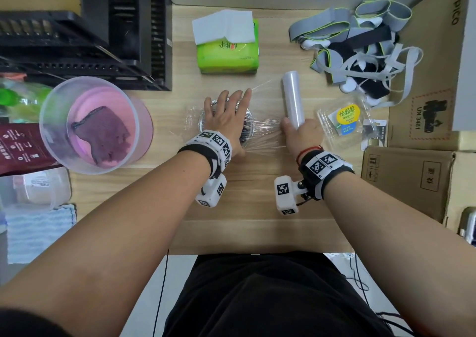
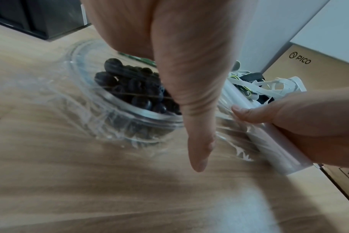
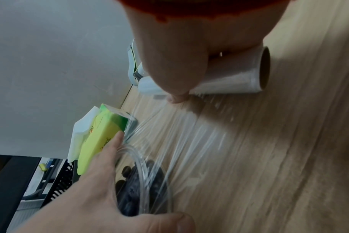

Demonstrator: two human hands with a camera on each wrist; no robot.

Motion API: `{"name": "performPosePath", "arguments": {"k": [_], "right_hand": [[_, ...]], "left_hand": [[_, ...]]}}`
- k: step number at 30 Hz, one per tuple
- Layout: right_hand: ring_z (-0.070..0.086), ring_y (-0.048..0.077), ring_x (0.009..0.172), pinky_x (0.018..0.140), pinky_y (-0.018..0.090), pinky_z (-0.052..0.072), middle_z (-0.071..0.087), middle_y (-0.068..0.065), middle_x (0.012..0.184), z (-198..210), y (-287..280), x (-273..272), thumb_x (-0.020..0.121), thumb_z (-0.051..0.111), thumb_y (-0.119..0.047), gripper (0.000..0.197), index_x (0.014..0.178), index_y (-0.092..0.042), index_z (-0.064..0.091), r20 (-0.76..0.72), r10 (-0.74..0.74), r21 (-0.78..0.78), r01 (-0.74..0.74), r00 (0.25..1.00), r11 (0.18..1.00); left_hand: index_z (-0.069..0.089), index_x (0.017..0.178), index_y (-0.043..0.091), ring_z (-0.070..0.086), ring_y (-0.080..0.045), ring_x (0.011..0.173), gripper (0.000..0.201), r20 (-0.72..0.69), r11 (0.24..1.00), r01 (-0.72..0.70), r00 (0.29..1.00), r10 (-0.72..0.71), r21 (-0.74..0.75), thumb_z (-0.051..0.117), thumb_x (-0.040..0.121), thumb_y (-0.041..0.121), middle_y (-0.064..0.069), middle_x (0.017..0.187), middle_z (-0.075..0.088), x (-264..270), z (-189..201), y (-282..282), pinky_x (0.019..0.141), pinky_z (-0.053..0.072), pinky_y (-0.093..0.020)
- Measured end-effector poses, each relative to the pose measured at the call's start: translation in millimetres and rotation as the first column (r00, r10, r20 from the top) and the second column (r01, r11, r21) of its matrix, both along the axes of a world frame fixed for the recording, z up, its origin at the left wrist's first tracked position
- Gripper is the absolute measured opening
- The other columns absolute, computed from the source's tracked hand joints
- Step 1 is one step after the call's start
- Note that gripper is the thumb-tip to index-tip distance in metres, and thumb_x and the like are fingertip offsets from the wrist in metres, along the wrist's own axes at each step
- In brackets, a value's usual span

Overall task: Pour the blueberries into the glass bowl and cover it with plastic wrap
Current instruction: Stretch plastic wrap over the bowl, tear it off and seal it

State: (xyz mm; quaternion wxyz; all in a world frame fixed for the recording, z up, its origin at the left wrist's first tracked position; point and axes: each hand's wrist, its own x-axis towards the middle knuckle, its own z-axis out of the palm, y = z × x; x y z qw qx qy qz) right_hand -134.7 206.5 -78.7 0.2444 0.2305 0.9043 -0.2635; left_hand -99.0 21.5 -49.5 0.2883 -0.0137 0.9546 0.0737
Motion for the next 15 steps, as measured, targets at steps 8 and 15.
{"name": "performPosePath", "arguments": {"k": [8, 15], "right_hand": [[0.049, 0.033, 0.121, 0.097, 0.035, 0.035, 0.052, 0.018, 0.129, 15, 3, -12, 0.080, 0.075, -0.037, 0.064, 0.124, -0.001, 0.046, -0.084, 0.094, 0.072, -0.088, 0.992, 0.994], [0.049, 0.036, 0.116, 0.101, 0.043, 0.041, 0.051, 0.018, 0.125, 36, -8, -44, 0.080, 0.068, -0.016, 0.050, 0.128, -0.008, 0.053, -0.342, 0.433, -0.014, -0.465, 0.834, 0.885]], "left_hand": [[-0.010, 0.158, 0.018, 0.005, -0.029, 0.154, 0.157, 0.109, 0.990, -0.103, 0.990, 0.093, 0.094, 0.053, 0.041, 0.101, -0.004, 0.166, 0.012, -17, 13, 0, 0.121, 0.001, -0.063], [0.055, 0.133, 0.016, 0.055, -0.033, 0.124, 0.045, -0.011, 0.943, -0.276, 0.959, 0.283, 0.187, 0.046, 0.101, 0.045, -0.008, 0.135, 0.062, -65, 13, 9, 0.098, 0.044, -0.044]]}}
